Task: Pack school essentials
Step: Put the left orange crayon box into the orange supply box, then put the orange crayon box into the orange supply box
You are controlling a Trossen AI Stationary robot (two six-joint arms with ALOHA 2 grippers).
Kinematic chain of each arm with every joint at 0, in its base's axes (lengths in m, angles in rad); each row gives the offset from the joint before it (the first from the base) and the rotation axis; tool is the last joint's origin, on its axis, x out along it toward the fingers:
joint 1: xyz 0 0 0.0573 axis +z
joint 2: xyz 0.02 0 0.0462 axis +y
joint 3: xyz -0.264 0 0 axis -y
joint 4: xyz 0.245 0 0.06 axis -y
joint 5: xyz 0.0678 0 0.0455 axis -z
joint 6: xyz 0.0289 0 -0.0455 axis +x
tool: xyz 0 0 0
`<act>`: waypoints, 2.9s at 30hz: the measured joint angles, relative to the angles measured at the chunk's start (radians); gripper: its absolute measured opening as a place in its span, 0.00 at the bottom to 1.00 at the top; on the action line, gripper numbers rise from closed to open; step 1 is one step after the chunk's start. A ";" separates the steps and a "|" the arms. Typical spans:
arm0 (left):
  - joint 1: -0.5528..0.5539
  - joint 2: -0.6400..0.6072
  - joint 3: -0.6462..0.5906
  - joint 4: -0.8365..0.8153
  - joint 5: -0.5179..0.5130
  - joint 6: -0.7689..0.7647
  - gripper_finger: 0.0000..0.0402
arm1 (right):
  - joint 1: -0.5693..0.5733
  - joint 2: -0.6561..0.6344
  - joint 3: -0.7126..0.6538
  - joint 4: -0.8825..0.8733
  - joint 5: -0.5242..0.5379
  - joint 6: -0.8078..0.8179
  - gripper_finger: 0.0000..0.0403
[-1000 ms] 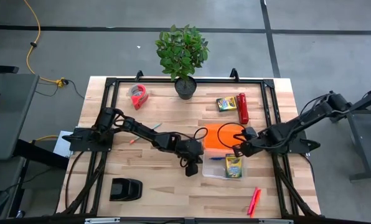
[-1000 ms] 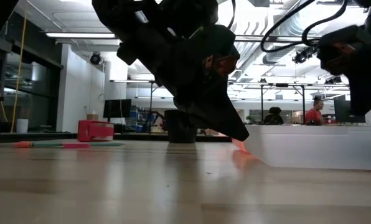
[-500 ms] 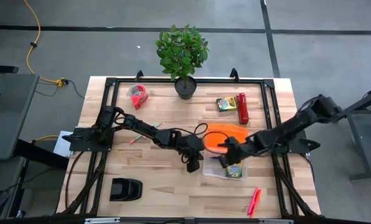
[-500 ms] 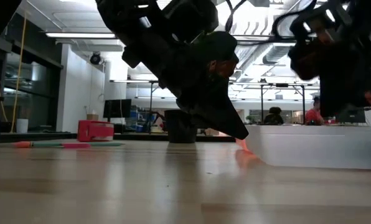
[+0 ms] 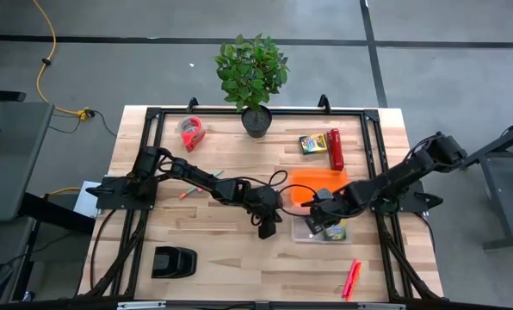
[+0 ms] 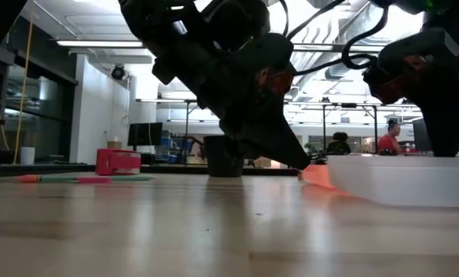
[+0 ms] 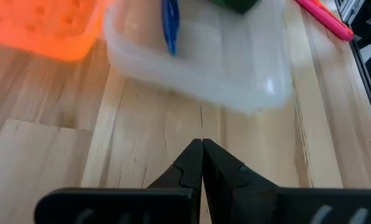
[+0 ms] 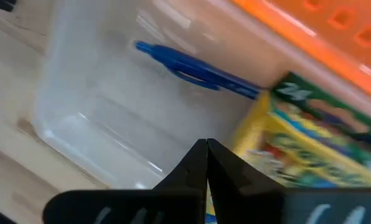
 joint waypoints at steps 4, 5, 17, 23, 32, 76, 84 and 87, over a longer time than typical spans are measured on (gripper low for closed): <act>-0.001 0.000 0.000 0.010 0.000 0.000 0.00 | -0.010 0.000 0.034 -0.061 0.001 -0.032 0.00; -0.001 0.000 0.000 0.009 0.000 0.000 0.00 | -0.012 -0.003 0.043 -0.072 0.009 -0.040 0.00; 0.126 -0.281 -0.001 -0.183 0.218 0.104 0.00 | -0.064 -0.313 0.143 -0.291 0.393 -0.184 0.00; 0.186 -0.631 0.000 -0.206 0.115 0.216 0.00 | -0.080 -0.545 0.074 -0.039 0.556 -0.435 0.00; 0.159 -1.019 -0.049 -0.195 -0.046 0.321 0.00 | -0.197 -0.610 0.022 0.406 0.473 -0.902 0.00; 0.061 -1.306 -0.381 -0.077 -0.262 0.263 0.00 | -0.272 -0.573 0.021 0.541 0.407 -1.033 0.00; 0.061 -1.305 -0.381 -0.077 -0.262 0.263 0.00 | -0.332 -0.509 0.021 0.433 0.506 -0.831 0.11; 0.061 -1.305 -0.381 -0.077 -0.263 0.263 0.00 | -0.417 -0.424 0.021 0.395 0.431 -0.766 0.23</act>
